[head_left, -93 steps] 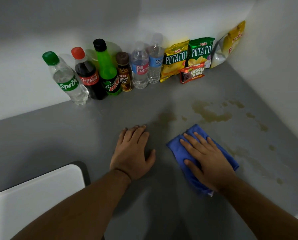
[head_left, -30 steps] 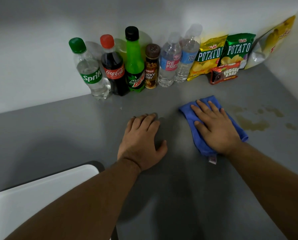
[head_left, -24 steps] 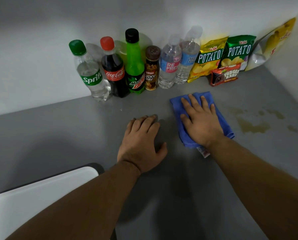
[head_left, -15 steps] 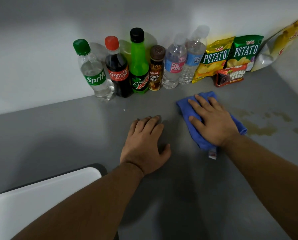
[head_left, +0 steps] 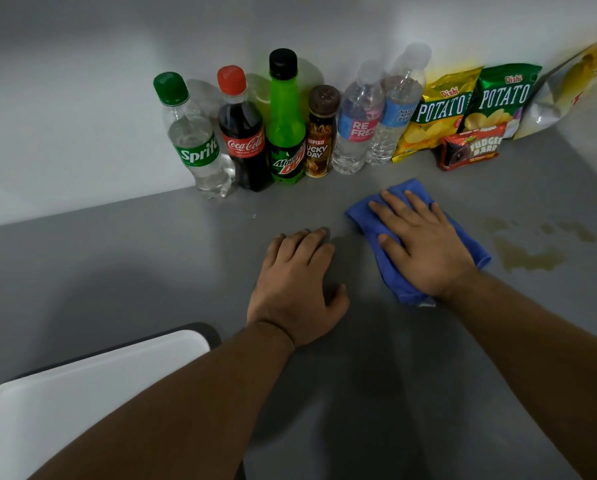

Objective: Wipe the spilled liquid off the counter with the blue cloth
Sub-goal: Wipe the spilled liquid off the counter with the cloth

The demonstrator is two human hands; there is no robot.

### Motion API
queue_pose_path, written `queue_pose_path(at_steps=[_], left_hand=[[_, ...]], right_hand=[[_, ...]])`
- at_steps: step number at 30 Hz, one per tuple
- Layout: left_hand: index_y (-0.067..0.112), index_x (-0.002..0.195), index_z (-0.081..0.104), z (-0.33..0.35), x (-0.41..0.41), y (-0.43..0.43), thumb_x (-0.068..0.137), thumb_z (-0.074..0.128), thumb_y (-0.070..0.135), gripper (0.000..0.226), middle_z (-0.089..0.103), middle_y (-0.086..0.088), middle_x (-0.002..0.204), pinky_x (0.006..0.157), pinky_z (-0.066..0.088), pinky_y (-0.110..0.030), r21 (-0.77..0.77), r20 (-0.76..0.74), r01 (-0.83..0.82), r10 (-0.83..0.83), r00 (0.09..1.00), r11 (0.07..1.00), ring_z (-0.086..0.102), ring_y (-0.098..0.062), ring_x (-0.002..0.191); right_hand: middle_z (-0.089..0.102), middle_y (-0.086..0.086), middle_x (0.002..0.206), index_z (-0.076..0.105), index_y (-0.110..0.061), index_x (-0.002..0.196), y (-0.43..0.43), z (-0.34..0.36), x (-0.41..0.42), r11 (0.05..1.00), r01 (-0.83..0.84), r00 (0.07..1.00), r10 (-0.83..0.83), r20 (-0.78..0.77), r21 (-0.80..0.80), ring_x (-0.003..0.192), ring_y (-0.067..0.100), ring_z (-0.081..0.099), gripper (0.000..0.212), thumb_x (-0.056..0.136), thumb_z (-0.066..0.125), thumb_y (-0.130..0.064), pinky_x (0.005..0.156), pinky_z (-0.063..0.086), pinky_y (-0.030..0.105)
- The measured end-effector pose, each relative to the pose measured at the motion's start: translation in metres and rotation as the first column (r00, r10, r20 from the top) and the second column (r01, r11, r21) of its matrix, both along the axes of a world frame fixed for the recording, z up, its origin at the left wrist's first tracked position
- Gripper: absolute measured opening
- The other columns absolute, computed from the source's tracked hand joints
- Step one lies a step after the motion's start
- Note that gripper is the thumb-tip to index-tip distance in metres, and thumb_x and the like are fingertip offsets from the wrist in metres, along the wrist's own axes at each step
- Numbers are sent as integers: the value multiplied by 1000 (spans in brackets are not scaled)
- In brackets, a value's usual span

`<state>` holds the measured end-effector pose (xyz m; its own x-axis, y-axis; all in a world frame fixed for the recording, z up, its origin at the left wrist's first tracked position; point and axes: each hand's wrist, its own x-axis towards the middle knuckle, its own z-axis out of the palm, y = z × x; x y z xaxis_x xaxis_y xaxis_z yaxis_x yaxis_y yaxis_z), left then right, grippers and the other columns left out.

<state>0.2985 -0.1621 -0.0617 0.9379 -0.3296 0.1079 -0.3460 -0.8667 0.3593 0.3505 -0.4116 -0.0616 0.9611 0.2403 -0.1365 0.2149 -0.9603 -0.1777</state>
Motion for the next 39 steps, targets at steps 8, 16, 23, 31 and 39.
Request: queue_pose_path(at_steps=[8, 16, 23, 31, 39], left_hand=[[16, 141, 57, 2, 0, 1, 83, 59, 46, 65, 50, -1, 155, 124, 27, -50, -6, -24, 1, -1, 1000, 1000, 42, -24, 143], [17, 140, 56, 2, 0, 0, 85, 58, 47, 63, 48, 0, 156, 124, 27, -51, 4, -32, 8, -8, 999, 1000, 41, -24, 143], [15, 137, 58, 2, -1, 1, 84, 57, 44, 61, 51, -2, 153, 121, 32, -51, -12, -11, 17, -17, 1000, 1000, 45, -26, 139], [15, 135, 59, 0, 0, 0, 84, 56, 46, 60, 51, -2, 152, 119, 34, -52, 6, 12, 23, -23, 1000, 1000, 47, -28, 135], [15, 136, 58, 2, -1, 0, 84, 53, 48, 62, 51, -4, 152, 118, 35, -53, 25, 3, 33, -33, 999, 999, 47, -30, 136]], right_hand=[[8, -7, 174, 17, -35, 164, 29, 2, -23, 1000, -23, 1000, 23, -9, 3, 160, 27, -1, 60, 107, 21, -53, 129, 2, 54], [15, -6, 173, 21, -37, 163, 7, 1, -23, 997, 81, 997, -81, 5, -6, 160, 27, 7, 59, 106, 27, -49, 128, 6, 55], [14, -4, 173, 21, -34, 164, 23, -1, -68, 999, 46, 999, -46, 8, -8, 160, 30, 7, 62, 105, 21, -53, 129, 5, 53], [16, -6, 173, 20, -35, 164, -12, -2, -68, 990, 141, 990, -141, 30, -11, 160, 27, 8, 58, 108, 27, -49, 128, 6, 54], [16, -8, 173, 25, -34, 163, 0, 2, -143, 998, -67, 997, 67, -34, 2, 160, 25, 7, 59, 106, 27, -50, 129, 7, 51]])
